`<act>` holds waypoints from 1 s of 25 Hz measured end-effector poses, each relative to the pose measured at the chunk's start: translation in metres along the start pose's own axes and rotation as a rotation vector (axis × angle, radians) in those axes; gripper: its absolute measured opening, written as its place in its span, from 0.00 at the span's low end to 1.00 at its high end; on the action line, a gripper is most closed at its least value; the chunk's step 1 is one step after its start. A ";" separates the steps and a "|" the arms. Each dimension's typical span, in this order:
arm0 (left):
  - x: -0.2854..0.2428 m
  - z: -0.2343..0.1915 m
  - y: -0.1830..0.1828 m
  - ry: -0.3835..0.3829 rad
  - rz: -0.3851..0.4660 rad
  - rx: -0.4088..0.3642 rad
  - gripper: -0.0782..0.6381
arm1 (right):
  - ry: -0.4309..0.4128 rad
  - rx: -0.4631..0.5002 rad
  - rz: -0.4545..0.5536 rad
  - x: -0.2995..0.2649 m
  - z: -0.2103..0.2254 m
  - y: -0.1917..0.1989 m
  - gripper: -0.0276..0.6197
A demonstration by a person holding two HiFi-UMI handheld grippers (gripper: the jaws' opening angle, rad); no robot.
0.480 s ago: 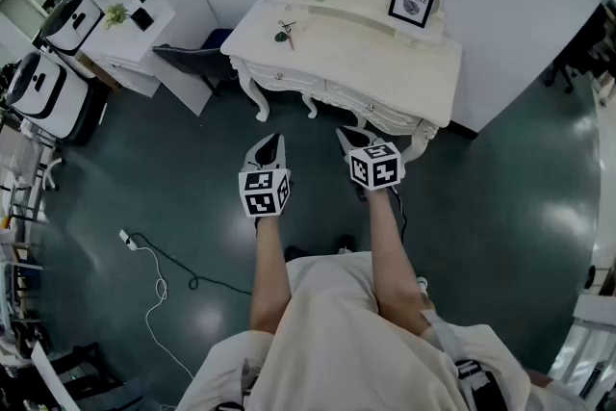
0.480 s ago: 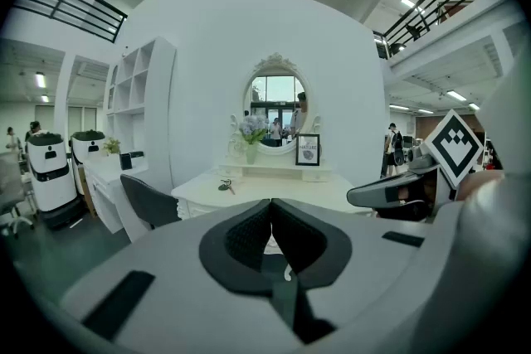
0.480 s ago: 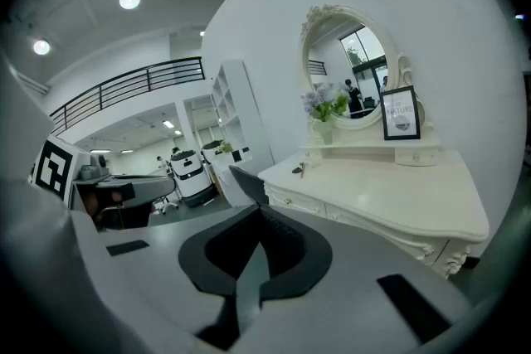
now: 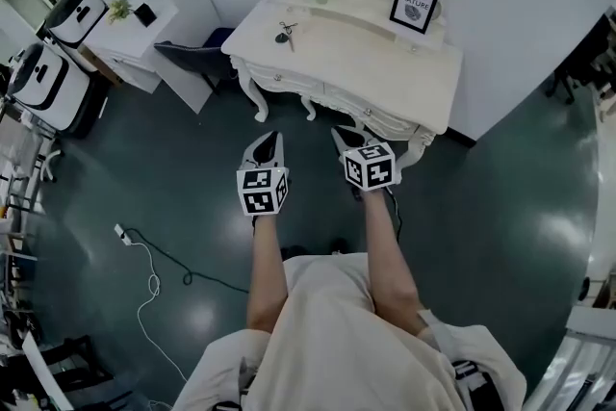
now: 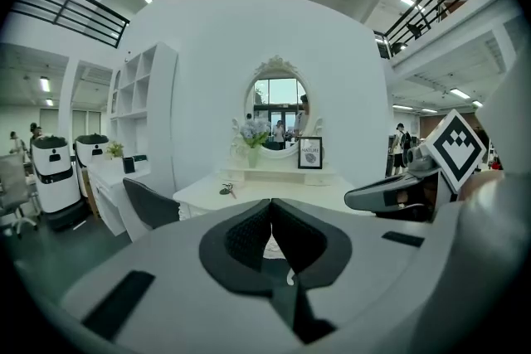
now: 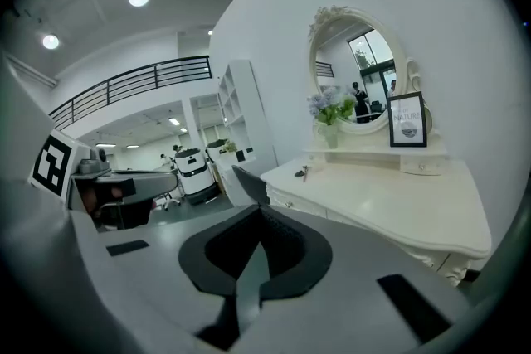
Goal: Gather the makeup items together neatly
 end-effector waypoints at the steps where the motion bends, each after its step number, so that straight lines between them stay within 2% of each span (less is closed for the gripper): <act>1: -0.001 0.002 0.000 -0.001 -0.001 -0.003 0.13 | -0.003 -0.003 0.006 0.000 0.003 -0.002 0.10; 6: 0.002 0.006 0.003 -0.007 -0.006 -0.015 0.13 | -0.022 -0.020 0.036 0.000 0.008 -0.007 0.10; 15: -0.007 -0.011 0.018 -0.041 -0.026 0.046 0.13 | -0.043 -0.006 0.005 -0.021 0.010 -0.001 0.11; 25: -0.069 -0.037 -0.017 0.006 -0.004 0.017 0.13 | -0.027 -0.053 0.035 -0.062 0.047 -0.030 0.11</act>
Point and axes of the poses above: the fingertips, and each gripper's own axes: x backward along the fingers, z to its right, y out of its underside, the point moved 8 cm from there along x, backward along the fingers, and after that the axes turned 1 degree about z, right-handed, at the moved point
